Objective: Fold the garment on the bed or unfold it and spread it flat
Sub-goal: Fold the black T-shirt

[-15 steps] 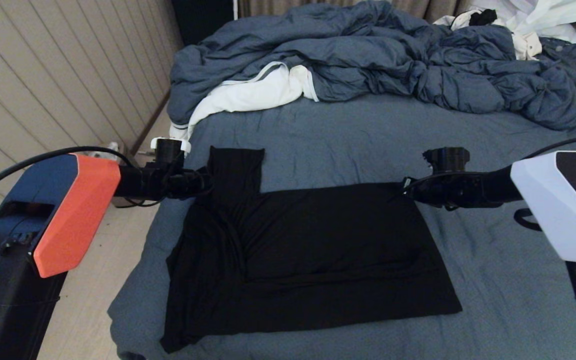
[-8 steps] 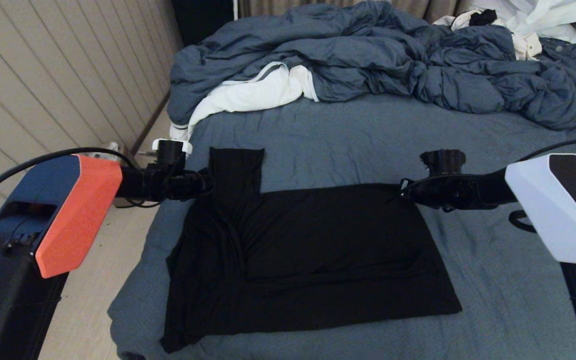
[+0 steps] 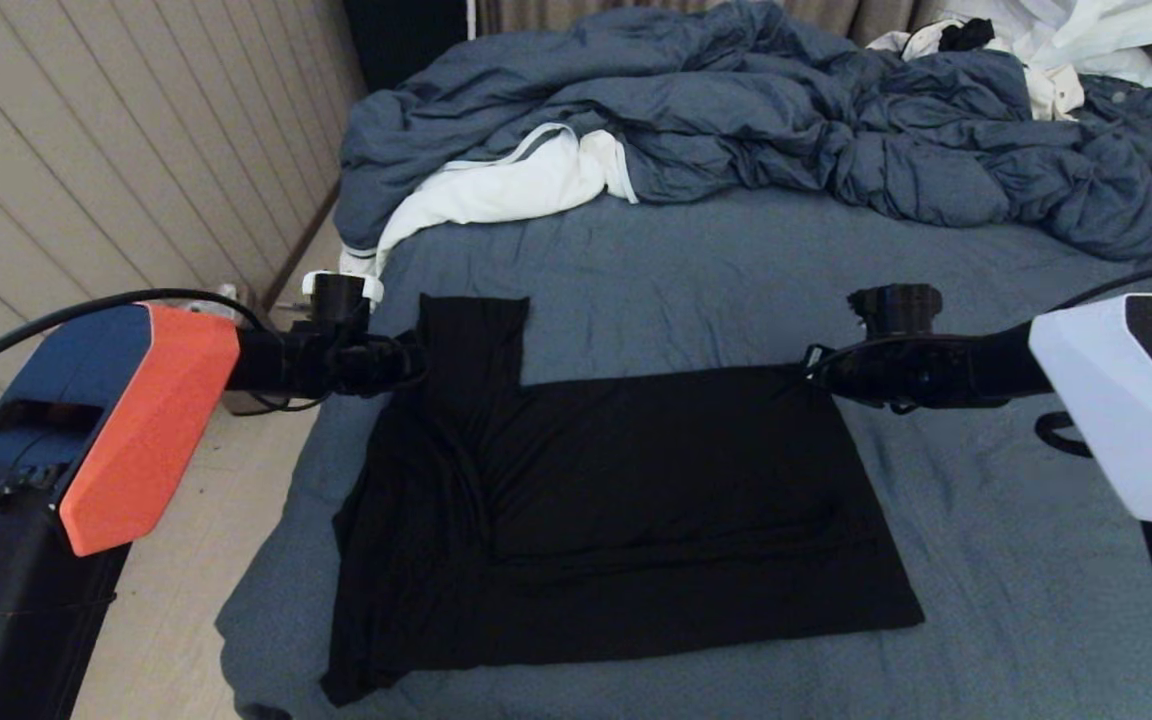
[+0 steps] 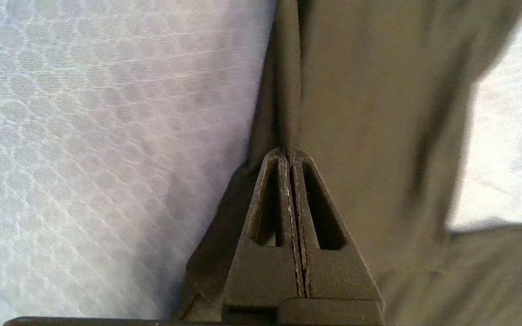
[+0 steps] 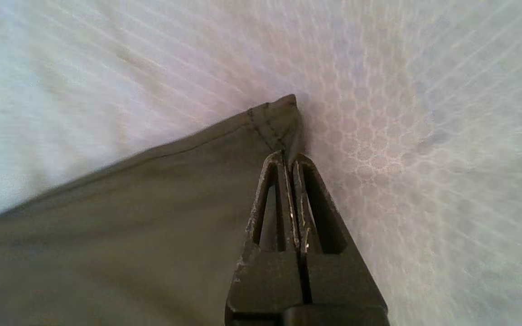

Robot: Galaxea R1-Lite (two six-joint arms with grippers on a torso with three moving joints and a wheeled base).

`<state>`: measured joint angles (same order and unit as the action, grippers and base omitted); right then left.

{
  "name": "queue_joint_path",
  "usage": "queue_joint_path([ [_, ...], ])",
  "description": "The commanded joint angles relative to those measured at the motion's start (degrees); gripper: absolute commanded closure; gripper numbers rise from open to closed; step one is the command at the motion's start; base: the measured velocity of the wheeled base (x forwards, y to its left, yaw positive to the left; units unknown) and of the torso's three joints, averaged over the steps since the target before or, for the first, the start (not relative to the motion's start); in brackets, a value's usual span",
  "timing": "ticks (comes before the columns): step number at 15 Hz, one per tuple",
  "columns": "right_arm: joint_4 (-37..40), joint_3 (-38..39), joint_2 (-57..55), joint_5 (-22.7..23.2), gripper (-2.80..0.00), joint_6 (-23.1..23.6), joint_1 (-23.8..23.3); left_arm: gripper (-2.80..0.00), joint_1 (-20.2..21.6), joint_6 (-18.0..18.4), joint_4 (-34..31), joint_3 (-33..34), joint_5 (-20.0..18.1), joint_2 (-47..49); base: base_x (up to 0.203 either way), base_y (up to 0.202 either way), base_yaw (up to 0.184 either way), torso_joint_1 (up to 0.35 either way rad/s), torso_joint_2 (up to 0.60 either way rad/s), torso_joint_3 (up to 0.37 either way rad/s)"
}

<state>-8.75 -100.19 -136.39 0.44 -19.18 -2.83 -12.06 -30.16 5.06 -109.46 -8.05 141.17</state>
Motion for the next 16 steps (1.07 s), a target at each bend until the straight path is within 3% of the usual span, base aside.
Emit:
queue_joint_path([
  [1,-0.12,2.11,5.26,0.16,0.00,-0.08,-0.24,0.00,-0.54,-0.43,0.39,2.64,0.69,-4.28,0.000,0.000,0.000,0.000,0.00,0.000],
  [7,-4.13,12.59,9.94,0.62,0.00,0.66,-0.07,0.00,-0.50,-0.64,4.52,16.48,1.08,-13.98,0.000,0.000,0.000,0.000,0.00,0.000],
  [12,-7.25,20.74,14.33,0.77,0.00,1.05,-0.06,0.00,-0.33,-0.03,13.76,31.91,1.02,-20.85,0.000,0.000,0.000,0.000,0.00,0.000],
  [16,-12.93,29.08,17.38,1.49,0.00,1.89,-0.62,0.00,-0.51,-0.10,17.98,40.10,0.87,-26.82,0.000,0.000,0.000,0.000,0.00,0.000],
])
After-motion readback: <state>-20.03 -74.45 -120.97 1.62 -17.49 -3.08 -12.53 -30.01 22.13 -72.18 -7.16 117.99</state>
